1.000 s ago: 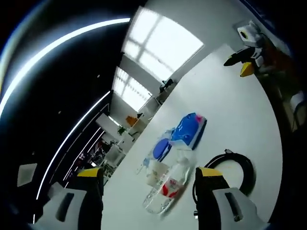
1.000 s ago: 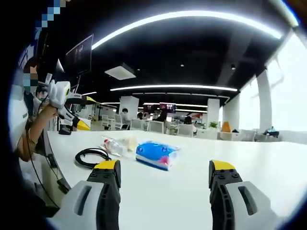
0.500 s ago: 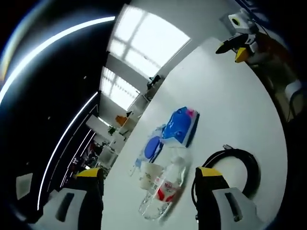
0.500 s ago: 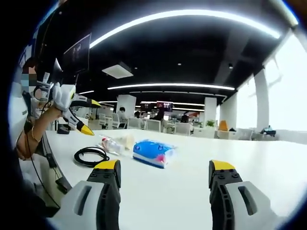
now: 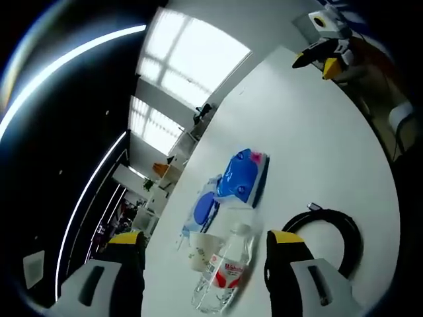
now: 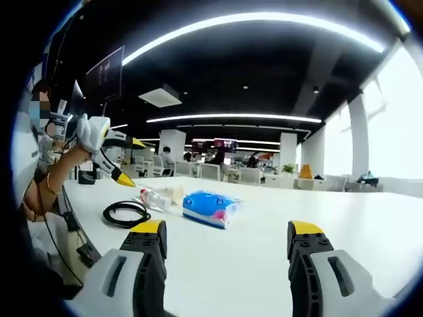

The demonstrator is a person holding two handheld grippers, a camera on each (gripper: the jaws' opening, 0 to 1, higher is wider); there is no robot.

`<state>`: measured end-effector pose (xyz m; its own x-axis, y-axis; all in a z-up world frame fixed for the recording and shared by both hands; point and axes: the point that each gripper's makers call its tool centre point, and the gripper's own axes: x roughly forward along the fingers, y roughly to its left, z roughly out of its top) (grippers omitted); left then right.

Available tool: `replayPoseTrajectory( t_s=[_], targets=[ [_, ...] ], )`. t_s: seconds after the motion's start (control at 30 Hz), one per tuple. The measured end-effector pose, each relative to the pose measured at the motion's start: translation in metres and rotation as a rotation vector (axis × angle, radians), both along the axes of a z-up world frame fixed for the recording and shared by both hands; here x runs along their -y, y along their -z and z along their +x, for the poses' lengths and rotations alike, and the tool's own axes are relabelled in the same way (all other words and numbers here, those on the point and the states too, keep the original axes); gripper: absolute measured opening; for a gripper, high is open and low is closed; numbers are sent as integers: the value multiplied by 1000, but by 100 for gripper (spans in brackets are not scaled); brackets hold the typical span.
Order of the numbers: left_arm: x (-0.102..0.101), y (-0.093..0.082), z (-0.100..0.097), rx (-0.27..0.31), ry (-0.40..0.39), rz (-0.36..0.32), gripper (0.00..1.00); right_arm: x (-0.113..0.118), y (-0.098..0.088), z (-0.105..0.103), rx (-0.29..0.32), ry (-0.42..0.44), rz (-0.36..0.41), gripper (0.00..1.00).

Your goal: Arrange the tabletop items into an orderly group along one side of the table until the central work area is clear of visible clutter.

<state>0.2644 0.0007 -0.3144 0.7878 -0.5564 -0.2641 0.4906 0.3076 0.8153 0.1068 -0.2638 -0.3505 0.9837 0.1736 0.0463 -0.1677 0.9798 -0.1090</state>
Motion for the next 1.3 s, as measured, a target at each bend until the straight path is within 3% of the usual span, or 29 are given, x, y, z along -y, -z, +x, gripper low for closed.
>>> replayPoseTrajectory(
  t_s=[0.27,0.5,0.67,1.3],
  targets=[
    [2,15,18,-20,-2,50,73,-3,5,-1,-7,-7,9,72],
    [9,25,24,-27,22,66,71,1,7,-2,-11,3,12,71],
    [11,28,28,-56,34,38,66,-1,6,-2,-8,-3,11,71],
    [21,52,44,-79,57,120,62,0,6,-7,-11,1,7,70]
  ],
)
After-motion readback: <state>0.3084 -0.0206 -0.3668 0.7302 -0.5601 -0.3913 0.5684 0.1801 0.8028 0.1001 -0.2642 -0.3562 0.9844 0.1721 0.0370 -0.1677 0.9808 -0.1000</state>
